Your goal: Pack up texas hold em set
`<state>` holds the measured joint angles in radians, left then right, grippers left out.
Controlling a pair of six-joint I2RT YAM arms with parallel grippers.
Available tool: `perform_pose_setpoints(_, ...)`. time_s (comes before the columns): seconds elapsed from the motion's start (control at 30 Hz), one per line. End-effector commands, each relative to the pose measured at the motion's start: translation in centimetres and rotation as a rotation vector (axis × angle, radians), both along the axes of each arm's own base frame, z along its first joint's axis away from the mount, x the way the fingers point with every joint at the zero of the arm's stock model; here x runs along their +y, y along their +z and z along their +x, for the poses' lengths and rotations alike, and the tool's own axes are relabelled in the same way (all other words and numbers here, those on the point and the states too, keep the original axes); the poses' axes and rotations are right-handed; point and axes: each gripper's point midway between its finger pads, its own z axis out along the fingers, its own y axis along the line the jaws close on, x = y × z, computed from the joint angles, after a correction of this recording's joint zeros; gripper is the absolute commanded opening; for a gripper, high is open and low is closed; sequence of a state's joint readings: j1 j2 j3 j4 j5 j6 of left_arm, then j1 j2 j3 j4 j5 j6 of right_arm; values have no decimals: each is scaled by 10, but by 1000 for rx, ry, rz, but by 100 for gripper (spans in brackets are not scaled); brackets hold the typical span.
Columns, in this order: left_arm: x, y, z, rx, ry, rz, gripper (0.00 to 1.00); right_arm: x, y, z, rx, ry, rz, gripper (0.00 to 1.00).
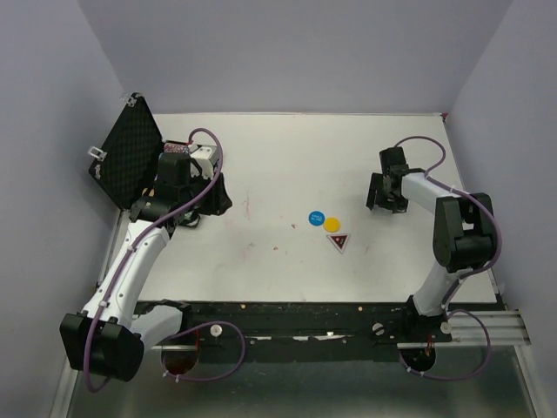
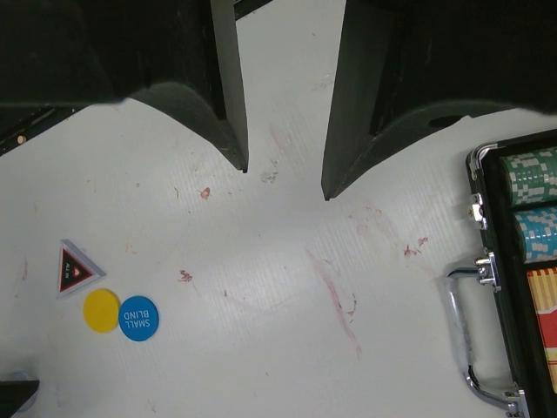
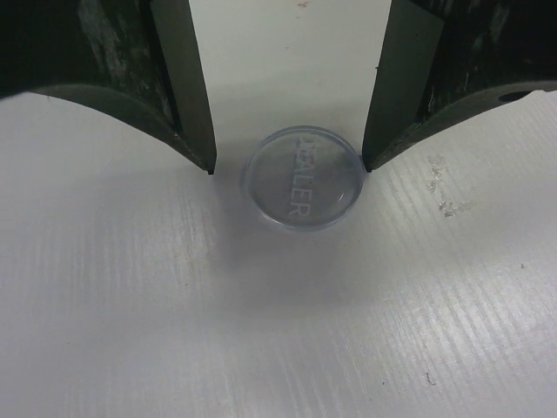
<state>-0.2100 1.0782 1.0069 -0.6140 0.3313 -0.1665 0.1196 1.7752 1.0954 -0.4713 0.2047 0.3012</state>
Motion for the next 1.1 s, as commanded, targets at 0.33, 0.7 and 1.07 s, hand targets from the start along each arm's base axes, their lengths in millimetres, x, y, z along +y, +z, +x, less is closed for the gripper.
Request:
perform_pose_setpoints(0.33,-7,-1,-2,6,-24,-18,52,3,-14,2,46,27,-4,70)
perform_pose_setpoints(0.7,-6,0,-3,1,-26,-15,52,9,-27,-8,93,36,34,62)
perform_pose_setpoints(1.07,-12,0,-4,9,-40,-45,51,22,-20,-16,104,74,108,50)
